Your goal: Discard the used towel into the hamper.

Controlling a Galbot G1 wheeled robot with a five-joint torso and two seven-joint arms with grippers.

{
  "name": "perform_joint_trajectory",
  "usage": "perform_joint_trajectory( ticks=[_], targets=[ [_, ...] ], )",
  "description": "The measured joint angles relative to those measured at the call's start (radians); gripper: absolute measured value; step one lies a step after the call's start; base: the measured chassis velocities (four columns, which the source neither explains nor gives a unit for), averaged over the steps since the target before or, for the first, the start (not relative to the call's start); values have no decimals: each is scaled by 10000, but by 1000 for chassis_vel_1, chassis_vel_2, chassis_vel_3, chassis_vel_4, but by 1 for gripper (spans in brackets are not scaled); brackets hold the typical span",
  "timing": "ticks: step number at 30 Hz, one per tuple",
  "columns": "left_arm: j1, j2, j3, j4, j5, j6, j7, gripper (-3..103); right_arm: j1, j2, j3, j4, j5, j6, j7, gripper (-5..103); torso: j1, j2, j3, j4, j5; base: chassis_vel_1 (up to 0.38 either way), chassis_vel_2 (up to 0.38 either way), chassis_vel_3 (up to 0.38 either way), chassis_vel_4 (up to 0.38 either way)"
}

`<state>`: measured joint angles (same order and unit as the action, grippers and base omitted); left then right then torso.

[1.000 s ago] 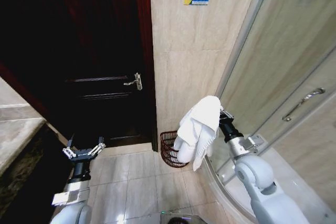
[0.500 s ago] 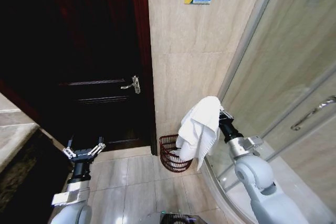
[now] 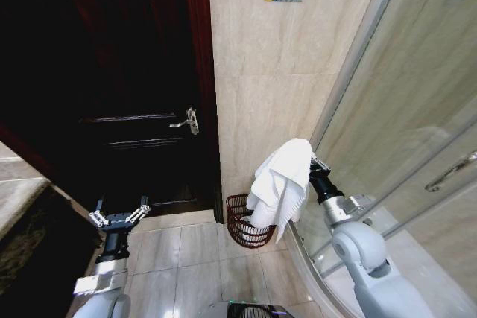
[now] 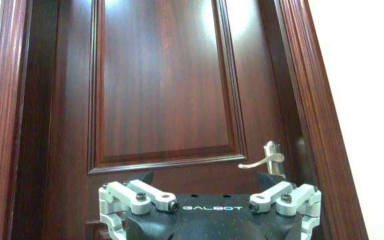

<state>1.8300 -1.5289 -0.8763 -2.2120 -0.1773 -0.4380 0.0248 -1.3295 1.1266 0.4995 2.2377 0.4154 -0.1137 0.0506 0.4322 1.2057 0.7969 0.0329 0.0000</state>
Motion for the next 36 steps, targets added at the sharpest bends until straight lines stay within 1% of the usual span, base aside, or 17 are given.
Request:
perform_joint_trajectory(
  ticks=[2,3,7,9,18,22,24,27,33,36],
  targets=[
    [50,-33,-4,-30,27,-26,3,100,8,40,-2,-85,-9,36,6,4,-74,-171,-90,0,0,0,0,0,0],
    [50,-33,-4,-30,27,-26,3,100,8,40,-2,-85,-9,36,6,4,-74,-171,-90,0,0,0,0,0,0],
    [93,-86,-7,-48,96,-48,5,100,7,160,-1,-107,-31,65,-21,4,-216,-472,-251,1,-1,0,0,0,0],
    [97,-90,-3,-78,99,-37,5,100,8,203,0,-107,-37,77,-27,4,-252,-552,-296,1,-1,0,0,0,0],
    [30,9,156,-318,90,393,-119,100,-31,640,128,100,47,42,-41,4,-462,-1034,-566,1,0,0,0,0,0],
    [-170,-71,-52,-332,200,480,-130,100,-56,934,286,267,59,-36,-164,4,-555,-1236,-678,1,-1,0,0,0,0],
    [-222,-87,-169,-462,27,615,-140,100,-129,1121,358,378,45,-77,-337,4,-622,-1380,-753,0,-1,0,0,0,0],
    [-229,-74,-234,-606,-154,705,-157,100,-156,1221,368,377,-39,-31,-414,4,-684,-1513,-825,1,-2,0,0,0,0],
    [53,101,-650,-1207,-578,977,-212,100,-161,1343,287,410,-128,3,-401,4,-822,-1823,-998,2,0,0,0,0,0],
    [139,114,-787,-1248,-603,972,-207,100,-161,1391,167,407,-184,1,-386,4,-876,-1945,-1066,2,0,0,0,0,0]
  ],
)
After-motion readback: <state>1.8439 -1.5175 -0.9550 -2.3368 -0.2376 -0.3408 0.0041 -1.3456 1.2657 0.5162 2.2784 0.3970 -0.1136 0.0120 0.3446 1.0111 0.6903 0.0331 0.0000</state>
